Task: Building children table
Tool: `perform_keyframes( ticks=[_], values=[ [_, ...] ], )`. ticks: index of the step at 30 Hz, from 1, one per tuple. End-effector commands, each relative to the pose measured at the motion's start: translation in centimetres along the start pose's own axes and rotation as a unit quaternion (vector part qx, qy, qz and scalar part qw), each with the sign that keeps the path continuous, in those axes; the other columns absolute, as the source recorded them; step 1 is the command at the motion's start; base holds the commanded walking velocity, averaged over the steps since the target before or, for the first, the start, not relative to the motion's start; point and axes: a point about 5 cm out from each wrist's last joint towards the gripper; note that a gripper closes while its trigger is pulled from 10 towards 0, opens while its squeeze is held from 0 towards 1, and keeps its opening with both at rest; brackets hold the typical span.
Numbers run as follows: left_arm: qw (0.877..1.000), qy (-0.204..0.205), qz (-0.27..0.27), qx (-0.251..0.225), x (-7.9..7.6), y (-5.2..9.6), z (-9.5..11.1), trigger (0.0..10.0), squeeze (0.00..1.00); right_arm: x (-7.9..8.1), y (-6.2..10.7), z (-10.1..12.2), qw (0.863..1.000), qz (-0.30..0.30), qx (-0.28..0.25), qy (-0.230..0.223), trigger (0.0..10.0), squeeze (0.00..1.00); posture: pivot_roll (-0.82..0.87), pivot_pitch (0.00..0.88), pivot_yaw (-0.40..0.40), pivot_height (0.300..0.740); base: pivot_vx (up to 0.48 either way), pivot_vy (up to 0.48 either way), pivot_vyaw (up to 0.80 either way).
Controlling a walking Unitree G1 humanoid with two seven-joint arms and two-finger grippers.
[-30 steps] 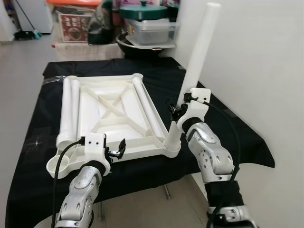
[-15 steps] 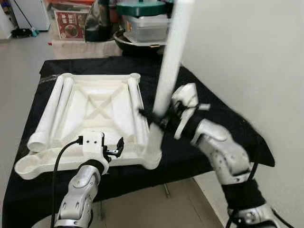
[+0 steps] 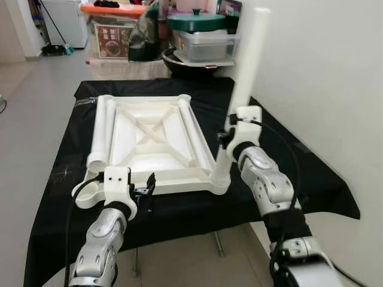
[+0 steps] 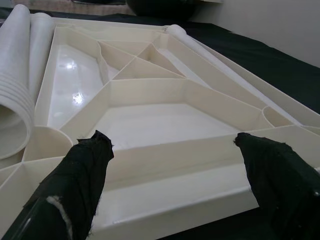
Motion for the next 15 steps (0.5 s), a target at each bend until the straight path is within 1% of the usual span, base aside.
perform_keyframes(
  ticks=[1, 2, 3, 4, 5, 6, 7, 8, 9, 10, 11, 12, 13, 14, 15],
  values=[
    [1.000, -0.003, -0.001, 0.007, 0.0, 0.1, -0.2, 10.0, 0.00, 0.5, 0.9, -3.2, 0.997, 0.013, 0.077, -0.006, 10.0, 0.00, 0.09, 0.000, -0.096, 0.740, 0.000, 0.000, 0.00],
    [1.000, -0.004, -0.002, 0.009, 0.0, 0.0, -0.3, 10.0, 0.00, 1.6, 1.2, -2.3, 0.998, 0.042, 0.047, -0.010, 10.0, 0.00, 0.08, 0.000, -0.093, 0.740, 0.000, 0.000, 0.00],
    [1.000, -0.004, -0.002, 0.009, 0.0, 0.0, -0.3, 10.0, 0.00, 1.6, 1.2, -2.3, 0.998, 0.042, 0.047, -0.010, 10.0, 0.00, 0.08, 0.000, -0.093, 0.740, 0.000, 0.000, 0.00],
    [1.000, -0.004, -0.003, 0.010, -0.1, 0.0, -0.3, 10.0, 0.00, 2.5, 1.5, -1.5, 0.997, 0.067, 0.019, -0.021, 10.0, 0.00, 0.08, 0.000, -0.093, 0.740, 0.000, 0.000, 0.00],
    [1.000, -0.004, -0.004, 0.010, -0.1, 0.0, -0.3, 10.0, 0.00, 3.0, 1.5, -0.8, 0.997, 0.073, 0.000, -0.031, 10.0, 0.00, 0.08, 0.000, -0.092, 0.740, 0.000, 0.000, 0.00],
    [1.000, -0.004, -0.004, 0.010, -0.1, 0.0, -0.3, 10.0, 0.00, 3.0, 1.5, -0.8, 0.997, 0.073, 0.000, -0.031, 10.0, 0.00, 0.08, 0.000, -0.092, 0.740, 0.000, 0.000, 0.00],
    [1.000, -0.004, -0.004, 0.011, -0.1, -0.1, -0.4, 10.0, 0.00, 3.3, 1.4, -0.3, 0.996, 0.082, -0.014, -0.040, 10.0, 1.00, 0.08, 0.000, -0.092, 0.740, 0.000, 0.000, 0.00],
    [1.000, -0.004, -0.004, 0.010, -0.1, -0.1, -0.3, 10.0, 0.00, 3.4, 1.2, 0.2, 0.994, 0.094, -0.022, -0.042, 10.0, 1.00, 0.09, 0.000, -0.097, 0.740, 0.000, 0.000, 0.00],
    [1.000, -0.004, -0.004, 0.010, -0.1, -0.1, -0.3, 10.0, 0.00, 3.4, 1.2, 0.2, 0.994, 0.094, -0.022, -0.042, 10.0, 1.00, 0.09, 0.000, -0.097, 0.740, 0.000, 0.000, 0.00],
    [1.000, -0.004, -0.004, 0.009, 0.0, -0.1, -0.3, 10.0, 0.00, 3.4, 1.0, 0.6, 0.993, 0.107, -0.028, -0.039, 10.0, 0.16, 0.09, 0.000, -0.097, 0.740, 0.000, 0.000, 0.00],
    [1.000, -0.004, -0.002, 0.008, 0.1, -0.2, -0.2, 10.0, 0.00, 3.5, 0.8, 1.9, 0.984, 0.156, -0.055, -0.060, 10.0, 0.00, 0.09, 0.000, -0.098, 0.740, 0.000, 0.000, 0.00],
    [1.000, -0.004, -0.002, 0.008, 0.1, -0.2, -0.2, 10.0, 0.00, 3.5, 0.8, 1.9, 0.984, 0.156, -0.055, -0.060, 10.0, 0.00, 0.09, 0.000, -0.098, 0.740, 0.000, 0.000, 0.00],
    [1.000, -0.004, -0.002, 0.008, 0.1, -0.2, -0.2, 10.0, 0.00, 3.8, 1.1, 2.7, 0.973, 0.203, -0.076, -0.077, 10.0, 0.00, 0.09, 0.000, -0.100, 0.740, 0.000, 0.000, 0.00],
    [1.000, -0.004, -0.002, 0.007, 0.1, -0.2, -0.2, 10.0, 0.00, 4.2, 1.7, 3.5, 0.957, 0.259, -0.097, -0.092, 10.0, 0.00, 0.09, 0.000, -0.100, 0.740, 0.000, 0.000, 0.00],
    [1.000, -0.004, -0.002, 0.007, 0.1, -0.2, -0.2, 10.0, 0.00, 4.2, 1.7, 3.5, 0.957, 0.259, -0.097, -0.092, 10.0, 0.00, 0.09, 0.000, -0.100, 0.740, 0.000, 0.000, 0.00]
  ],
)
Point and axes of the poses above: a point about 5 cm out from each wrist's last joint towards the gripper, its own y axis pointing back from the gripper into the wrist, its own z axis along the axis of the wrist's last joint, x = y × z, and after that the axes turned 10 degrees about y, right-handed
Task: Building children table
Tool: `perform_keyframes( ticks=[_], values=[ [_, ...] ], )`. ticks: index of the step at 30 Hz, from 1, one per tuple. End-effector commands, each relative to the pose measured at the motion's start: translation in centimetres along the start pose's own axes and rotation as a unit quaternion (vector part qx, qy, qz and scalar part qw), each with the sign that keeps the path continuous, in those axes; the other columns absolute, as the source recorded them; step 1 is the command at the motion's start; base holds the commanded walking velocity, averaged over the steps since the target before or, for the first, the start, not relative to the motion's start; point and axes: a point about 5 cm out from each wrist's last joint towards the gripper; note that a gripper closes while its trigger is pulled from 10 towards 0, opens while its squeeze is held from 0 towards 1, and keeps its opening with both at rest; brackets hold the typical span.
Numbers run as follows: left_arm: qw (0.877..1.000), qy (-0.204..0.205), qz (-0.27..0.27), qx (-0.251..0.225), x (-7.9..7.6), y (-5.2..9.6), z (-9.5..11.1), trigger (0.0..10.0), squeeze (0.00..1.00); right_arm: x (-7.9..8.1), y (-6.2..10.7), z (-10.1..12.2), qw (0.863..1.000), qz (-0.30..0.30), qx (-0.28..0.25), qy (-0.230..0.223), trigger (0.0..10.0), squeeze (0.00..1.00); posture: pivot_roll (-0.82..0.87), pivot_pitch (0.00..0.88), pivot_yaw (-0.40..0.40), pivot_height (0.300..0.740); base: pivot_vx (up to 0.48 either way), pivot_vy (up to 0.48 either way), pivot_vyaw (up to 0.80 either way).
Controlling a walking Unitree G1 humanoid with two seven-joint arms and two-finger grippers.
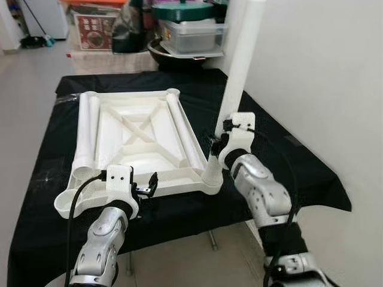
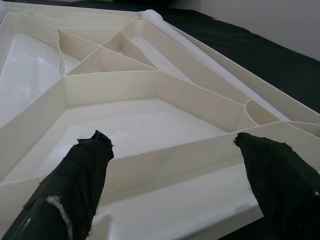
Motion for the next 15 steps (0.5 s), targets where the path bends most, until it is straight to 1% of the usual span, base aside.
perform_keyframes(
  ticks=[1, 2, 3, 4, 5, 6, 7, 8, 9, 10, 11, 12, 13, 14, 15],
  values=[
    [1.000, -0.003, 0.001, 0.008, 0.1, -0.1, -0.3, 10.0, 0.00, 2.6, 0.0, 1.4, 0.992, 0.118, -0.036, -0.018, 10.0, 0.00, 0.09, 0.000, -0.100, 0.740, 0.000, 0.000, 0.00],
    [1.000, -0.003, 0.001, 0.008, 0.1, -0.1, -0.3, 10.0, 0.00, 2.6, 0.0, 1.4, 0.992, 0.118, -0.036, -0.018, 10.0, 0.00, 0.09, 0.000, -0.100, 0.740, 0.000, 0.000, 0.00],
    [1.000, -0.003, 0.000, 0.008, 0.1, -0.1, -0.3, 10.0, 0.00, 3.7, 0.7, 1.5, 0.983, 0.176, -0.041, -0.006, 10.0, 0.00, 0.09, 0.000, -0.102, 0.740, 0.000, 0.000, 0.00],
    [1.000, -0.003, 0.000, 0.007, 0.1, -0.1, -0.3, 10.0, 0.00, 5.0, 1.5, 1.1, 0.971, 0.238, -0.038, 0.014, 10.0, 0.00, 0.10, 0.000, -0.107, 0.740, 0.000, 0.000, 0.00],
    [1.000, -0.003, 0.000, 0.007, 0.1, -0.1, -0.3, 10.0, 0.00, 5.0, 1.5, 1.1, 0.971, 0.238, -0.038, 0.014, 10.0, 0.00, 0.10, 0.000, -0.107, 0.740, 0.000, 0.000, 0.00],
    [1.000, -0.003, 0.000, 0.007, 0.1, -0.1, -0.3, 10.0, 0.00, 6.1, 2.3, 0.4, 0.957, 0.286, -0.028, 0.038, 10.0, 0.00, 0.10, 0.000, -0.108, 0.740, 0.000, 0.000, 0.00],
    [1.000, -0.003, 0.001, 0.007, 0.1, -0.1, -0.3, 10.0, 0.00, 6.8, 2.8, -0.2, 0.947, 0.316, -0.021, 0.052, 10.0, 0.00, 0.10, 0.000, -0.110, 0.740, 0.000, 0.000, 0.00],
    [1.000, -0.003, 0.001, 0.007, 0.1, -0.1, -0.3, 10.0, 0.00, 6.8, 2.8, -0.2, 0.947, 0.316, -0.021, 0.052, 10.0, 0.00, 0.10, 0.000, -0.110, 0.740, 0.000, 0.000, 0.00],
    [1.000, -0.003, 0.002, 0.006, 0.1, -0.1, -0.3, 10.0, 0.00, 7.2, 3.0, -1.0, 0.941, 0.334, -0.006, 0.064, 10.0, 0.00, 0.10, 0.000, -0.112, 0.740, 0.000, 0.000, 0.00],
    [1.000, -0.003, 0.002, 0.006, 0.0, 0.0, -0.3, 10.0, 0.00, 7.3, 3.0, -1.8, 0.939, 0.336, 0.006, 0.066, 9.0, 0.00, 0.10, 0.000, -0.113, 0.740, 0.000, 0.000, 0.00],
    [1.000, -0.002, 0.002, 0.006, 0.0, 0.0, -0.3, 10.0, 0.00, 7.4, 3.0, -2.2, 0.940, 0.336, 0.013, 0.065, 9.0, 0.00, 0.10, 0.000, -0.113, 0.740, 0.000, 0.000, 0.00],
    [1.000, -0.002, 0.003, 0.006, 0.0, 0.0, -0.2, 10.0, 0.00, 7.2, 2.7, -2.7, 0.943, 0.325, 0.024, 0.066, 3.7, 0.00, 0.11, 0.000, -0.114, 0.740, 0.000, 0.000, 0.00],
    [1.000, -0.002, 0.003, 0.006, 0.0, 0.0, -0.2, 10.0, 0.00, 6.9, 2.4, -3.0, 0.948, 0.309, 0.031, 0.066, 1.4, 0.00, 0.10, 0.000, -0.113, 0.740, 0.000, 0.000, 0.00],
    [1.000, -0.002, 0.003, 0.006, 0.0, 0.0, -0.2, 10.0, 0.00, 6.5, 2.0, -3.2, 0.955, 0.287, 0.039, 0.065, 0.0, 0.00, 0.10, 0.000, -0.113, 0.740, 0.000, 0.000, 0.00],
    [1.000, -0.002, 0.003, 0.006, 0.0, 0.0, -0.2, 10.0, 0.00, 6.5, 2.0, -3.2, 0.955, 0.287, 0.039, 0.065, 0.0, 0.00, 0.10, 0.000, -0.113, 0.740, 0.000, 0.000, 0.00]
  ],
)
Point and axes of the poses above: a point about 5 cm out from each wrist's last joint towards the gripper, its own y axis pointing back from the gripper into the wrist, its own z axis along the axis of the wrist's last joint, x = y × z, and after that the axes turned 10 degrees about y, right-handed
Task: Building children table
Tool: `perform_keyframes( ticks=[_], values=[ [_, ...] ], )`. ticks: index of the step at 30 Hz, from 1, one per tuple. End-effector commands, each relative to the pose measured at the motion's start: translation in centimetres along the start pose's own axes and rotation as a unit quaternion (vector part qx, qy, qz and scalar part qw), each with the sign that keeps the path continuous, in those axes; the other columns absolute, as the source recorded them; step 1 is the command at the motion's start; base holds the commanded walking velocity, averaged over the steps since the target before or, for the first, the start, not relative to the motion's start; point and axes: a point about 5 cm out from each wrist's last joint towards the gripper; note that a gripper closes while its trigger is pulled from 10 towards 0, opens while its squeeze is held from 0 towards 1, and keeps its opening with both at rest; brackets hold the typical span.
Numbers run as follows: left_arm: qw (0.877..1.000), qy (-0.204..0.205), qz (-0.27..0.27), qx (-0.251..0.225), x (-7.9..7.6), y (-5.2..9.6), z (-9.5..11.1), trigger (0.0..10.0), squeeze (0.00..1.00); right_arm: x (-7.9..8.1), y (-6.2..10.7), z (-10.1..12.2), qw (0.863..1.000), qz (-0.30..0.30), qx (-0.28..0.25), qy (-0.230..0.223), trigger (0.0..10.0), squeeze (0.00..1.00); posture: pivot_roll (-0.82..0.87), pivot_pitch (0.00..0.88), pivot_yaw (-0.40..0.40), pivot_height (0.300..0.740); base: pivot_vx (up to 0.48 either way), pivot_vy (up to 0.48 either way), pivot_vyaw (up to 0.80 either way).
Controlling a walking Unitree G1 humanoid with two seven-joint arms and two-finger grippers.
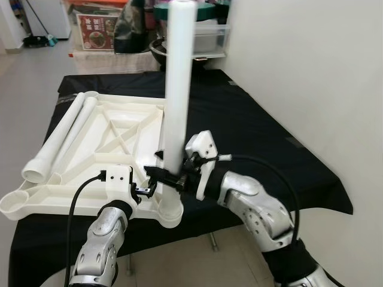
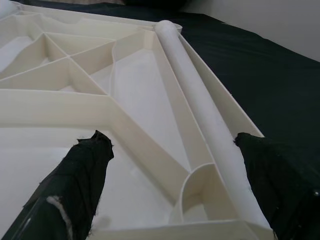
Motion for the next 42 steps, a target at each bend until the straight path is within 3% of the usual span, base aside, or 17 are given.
perform_keyframes(
  ticks=[1, 6, 8, 9, 10, 12, 14, 16, 18, 19, 20, 21, 25, 26, 27, 31, 42],
  values=[
    [1.000, -0.002, 0.000, 0.006, -0.1, 0.0, -0.3, 10.0, 0.00, -0.9, 0.3, -1.7, 0.998, -0.046, 0.043, -0.018, 0.0, 0.00, 0.10, 0.000, -0.113, 0.740, 0.000, 0.000, 0.00],
    [1.000, -0.001, -0.002, 0.008, -0.2, 0.1, -0.4, 10.0, 0.00, -4.3, 0.9, -3.8, 0.969, -0.208, 0.124, -0.036, 0.0, 0.00, 0.09, 0.000, -0.106, 0.740, 0.000, 0.000, 0.00],
    [1.000, -0.001, -0.004, 0.010, -0.3, 0.1, -0.4, 10.0, 0.00, -7.1, 3.6, -5.7, 0.907, -0.372, 0.186, -0.058, 0.0, 0.00, 0.09, 0.000, -0.105, 0.740, 0.000, 0.000, 0.00],
    [1.000, -0.001, -0.004, 0.010, -0.3, 0.1, -0.4, 10.0, 0.00, -7.1, 3.6, -5.7, 0.907, -0.372, 0.186, -0.058, 0.0, 0.00, 0.09, 0.000, -0.105, 0.740, 0.000, 0.000, 0.00],
    [1.000, -0.001, -0.004, 0.010, -0.4, 0.1, -0.5, 10.0, 0.00, -8.0, 4.9, -6.3, 0.879, -0.428, 0.202, -0.061, 0.0, 0.00, 0.09, 0.000, -0.105, 0.740, 0.000, 0.000, 0.00],
    [1.000, -0.001, -0.004, 0.010, -0.4, 0.1, -0.5, 10.0, 0.00, -8.0, 4.9, -6.3, 0.879, -0.428, 0.202, -0.061, 0.0, 0.00, 0.09, 0.000, -0.105, 0.740, 0.000, 0.000, 0.00],
    [1.000, -0.001, -0.004, 0.011, -0.3, 0.2, -0.5, 10.0, 0.00, -8.7, 6.9, -6.9, 0.836, -0.499, 0.222, -0.046, 0.0, 0.00, 0.09, 0.000, -0.101, 0.740, 0.000, 0.000, 0.00],
    [1.000, -0.001, -0.004, 0.012, -0.3, 0.2, -0.5, 10.0, 0.00, -8.6, 7.5, -7.3, 0.823, -0.515, 0.237, -0.034, 0.0, 0.00, 0.09, 0.000, -0.101, 0.740, 0.000, 0.000, 0.00],
    [1.000, -0.001, -0.004, 0.012, -0.3, 0.2, -0.5, 10.0, 0.00, -8.6, 7.5, -7.3, 0.823, -0.515, 0.237, -0.034, 0.0, 0.00, 0.09, 0.000, -0.101, 0.740, 0.000, 0.000, 0.00],
    [1.000, -0.001, -0.004, 0.013, -0.3, 0.2, -0.6, 10.0, 0.00, -8.2, 7.3, -7.7, 0.824, -0.510, 0.243, -0.041, 8.2, 0.00, 0.09, 0.000, -0.101, 0.740, 0.000, 0.000, 0.00],
    [1.000, -0.001, -0.004, 0.013, -0.3, 0.2, -0.6, 10.0, 0.00, -8.2, 7.3, -7.7, 0.824, -0.510, 0.243, -0.041, 8.2, 0.00, 0.09, 0.000, -0.101, 0.740, 0.000, 0.000, 0.00],
    [1.000, -0.001, -0.004, 0.014, -0.3, 0.2, -0.6, 10.0, 0.00, -7.5, 6.3, -7.1, 0.848, -0.485, 0.205, -0.056, 10.0, 1.00, 0.08, 0.000, -0.098, 0.740, 0.000, 0.000, 0.00],
    [1.000, -0.002, -0.005, 0.015, -0.2, 0.1, -0.6, 10.0, 0.00, -6.4, 3.5, -4.5, 0.906, -0.402, 0.103, -0.079, 10.0, 1.00, 0.08, 0.000, -0.098, 0.740, 0.000, 0.000, 0.00],
    [1.000, -0.002, -0.005, 0.015, -0.2, 0.0, -0.6, 10.0, 0.00, -6.5, 2.9, -3.6, 0.921, -0.373, 0.082, -0.080, 10.0, 0.00, 0.08, 0.000, -0.099, 0.740, 0.000, 0.000, 0.00],
    [1.000, -0.002, -0.005, 0.014, -0.2, 0.0, -0.6, 10.0, 0.00, -6.3, 2.3, -2.6, 0.939, -0.330, 0.056, -0.081, 10.0, 0.00, 0.08, 0.000, -0.099, 0.740, 0.000, 0.000, 0.00],
    [1.000, -0.003, -0.005, 0.013, -0.1, 0.0, -0.5, 10.0, 0.00, -5.5, 1.4, -0.9, 0.965, -0.251, 0.011, -0.073, 10.0, 0.00, 0.09, 0.000, -0.102, 0.740, 0.000, 0.000, 0.00],
    [1.000, -0.005, -0.004, 0.010, -0.1, -0.1, -0.4, 10.0, 0.00, -2.8, 0.8, 0.8, 0.998, -0.060, -0.035, -0.009, 10.0, 0.00, 0.10, 0.000, -0.110, 0.740, 0.000, 0.000, 0.00]
  ],
)
Point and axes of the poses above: a point about 5 cm out from each wrist's last joint towards the gripper, its own y axis pointing back from the gripper into the wrist, its own z axis along the axis of the wrist's last joint, x = y × z, and after that the axes turned 10 degrees about y, right-handed
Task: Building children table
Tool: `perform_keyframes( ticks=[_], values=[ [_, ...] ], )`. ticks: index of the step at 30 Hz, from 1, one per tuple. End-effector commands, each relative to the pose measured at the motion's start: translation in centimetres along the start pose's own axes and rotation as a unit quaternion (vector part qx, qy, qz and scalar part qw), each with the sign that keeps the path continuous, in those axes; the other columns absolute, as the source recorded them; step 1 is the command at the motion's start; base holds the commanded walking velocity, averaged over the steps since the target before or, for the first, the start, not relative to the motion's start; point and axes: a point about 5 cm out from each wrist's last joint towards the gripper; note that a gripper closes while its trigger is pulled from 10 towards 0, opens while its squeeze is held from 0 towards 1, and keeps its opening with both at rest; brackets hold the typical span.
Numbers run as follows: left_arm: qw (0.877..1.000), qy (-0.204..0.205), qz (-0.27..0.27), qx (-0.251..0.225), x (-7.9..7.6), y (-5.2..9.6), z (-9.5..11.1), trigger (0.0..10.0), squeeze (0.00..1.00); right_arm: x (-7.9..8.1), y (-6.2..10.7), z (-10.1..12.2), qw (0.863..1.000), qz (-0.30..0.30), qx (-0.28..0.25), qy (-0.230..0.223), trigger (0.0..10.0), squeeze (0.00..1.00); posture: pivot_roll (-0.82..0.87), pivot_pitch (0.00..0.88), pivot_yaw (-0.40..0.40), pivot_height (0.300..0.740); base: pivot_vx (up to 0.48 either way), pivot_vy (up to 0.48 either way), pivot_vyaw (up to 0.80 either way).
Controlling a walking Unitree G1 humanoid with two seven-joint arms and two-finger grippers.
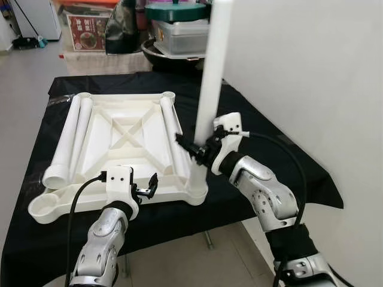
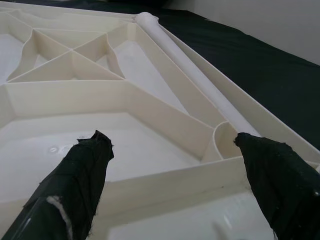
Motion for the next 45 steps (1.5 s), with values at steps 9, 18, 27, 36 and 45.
perform_keyframes(
  ticks=[9, 18, 27, 36, 45],
  values=[
    [1.000, -0.004, 0.001, 0.006, -0.1, 0.0, -0.3, 10.0, 0.00, 0.2, -1.1, -3.3, 0.996, -0.056, 0.074, 0.006, 0.0, 0.00, 0.11, 0.000, -0.116, 0.740, 0.000, 0.000, 0.00],
    [1.000, -0.002, 0.002, 0.007, -0.1, 0.2, -0.4, 10.0, 0.00, -4.9, 3.7, -6.9, 0.870, -0.435, 0.225, -0.048, 0.0, 0.00, 0.10, 0.000, -0.114, 0.740, 0.000, 0.000, 0.00],
    [1.000, -0.003, -0.002, 0.010, -0.2, 0.0, -0.5, 10.0, 0.00, -2.9, 1.1, -4.2, 0.919, -0.369, 0.142, -0.008, 10.0, 1.00, 0.09, 0.000, -0.106, 0.740, 0.000, 0.000, 0.00],
    [1.000, -0.004, -0.002, 0.008, 0.0, -0.1, -0.4, 10.0, 0.00, -2.3, -0.6, -0.4, 0.974, -0.217, 0.040, -0.041, 10.0, 0.00, 0.09, 0.000, -0.102, 0.740, 0.000, 0.000, 0.00],
    [1.000, -0.004, -0.003, 0.008, -0.1, 0.0, -0.3, 10.0, 0.00, 3.1, -1.0, -1.1, 0.999, 0.019, 0.033, 0.002, 10.0, 0.00, 0.10, 0.000, -0.109, 0.740, 0.000, 0.000, 0.00]
  ],
)
Point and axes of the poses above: a point about 5 cm out from each wrist's last joint towards the gripper, its own y axis pointing back from the gripper into the wrist, its own z axis along the axis of the wrist's last joint, x = y × z, and after that the axes turned 10 degrees about y, right-handed
